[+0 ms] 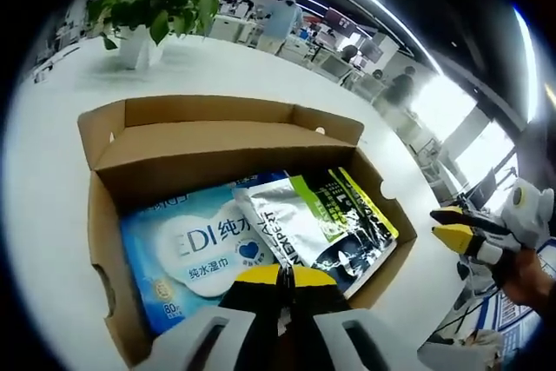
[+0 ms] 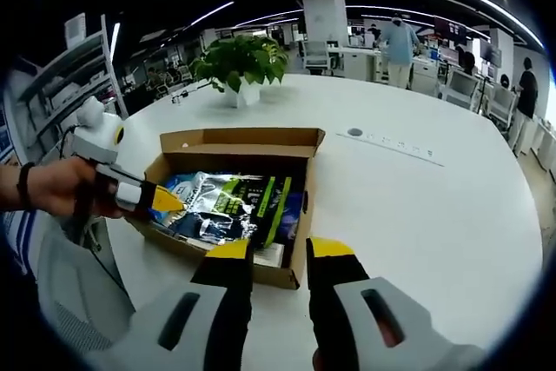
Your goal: Operate the shoe box by opening the lid, removing the specified soft item, and placing it in the target area until the item is outside and the box remains undamaged.
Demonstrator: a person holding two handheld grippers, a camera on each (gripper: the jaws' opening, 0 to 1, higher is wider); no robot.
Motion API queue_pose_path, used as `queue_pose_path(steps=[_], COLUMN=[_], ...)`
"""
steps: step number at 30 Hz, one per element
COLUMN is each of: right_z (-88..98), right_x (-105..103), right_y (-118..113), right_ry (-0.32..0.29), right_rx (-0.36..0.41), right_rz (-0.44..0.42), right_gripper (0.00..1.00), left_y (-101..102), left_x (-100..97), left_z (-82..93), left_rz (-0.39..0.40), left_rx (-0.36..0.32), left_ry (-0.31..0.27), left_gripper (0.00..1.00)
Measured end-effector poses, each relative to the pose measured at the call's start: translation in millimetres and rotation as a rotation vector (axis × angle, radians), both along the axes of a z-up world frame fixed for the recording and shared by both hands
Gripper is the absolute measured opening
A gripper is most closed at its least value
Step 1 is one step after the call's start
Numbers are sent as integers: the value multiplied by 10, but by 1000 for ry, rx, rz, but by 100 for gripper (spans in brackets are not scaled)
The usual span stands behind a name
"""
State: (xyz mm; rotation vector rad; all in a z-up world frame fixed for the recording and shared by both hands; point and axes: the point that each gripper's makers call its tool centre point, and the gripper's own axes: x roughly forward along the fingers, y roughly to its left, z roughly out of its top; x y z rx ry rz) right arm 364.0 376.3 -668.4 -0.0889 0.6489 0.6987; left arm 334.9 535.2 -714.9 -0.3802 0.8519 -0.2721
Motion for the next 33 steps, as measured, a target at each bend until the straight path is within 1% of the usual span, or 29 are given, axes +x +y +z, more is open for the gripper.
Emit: queue_pose_path(steps=[6, 9, 11, 15, 20, 24, 30, 33], right_z=[-35, -102, -153, -173, -242, -288, -386, -424], right_x=[19, 23, 23, 36, 65, 85, 108, 88], right_y=[169, 224, 251, 324, 379, 425, 499, 553], right_ry=[14, 30, 47, 63, 83, 111, 146, 163], right_rx=[1, -2, -2, 14, 16, 35, 42, 47], right_rz=[31, 40, 40, 43, 47, 36, 36, 44], right_gripper=[22, 21, 21, 21, 21, 20, 20, 19], left_y=[59, 75, 96, 129, 179, 225, 244, 252], left_x=[-13, -26, -30, -39, -52, -59, -84, -99], left_z=[-1, -3, -7, -9, -18, -30, -47, -60], left_rz=[-5, -7, -7, -8, -4, -1, -1, 0], left_rx=[6, 8, 10, 11, 9, 10, 0, -1], left_ry=[-6, -8, -9, -10, -5, 0, 11, 15], left_gripper=[2, 2, 2, 2, 2, 2, 2, 2])
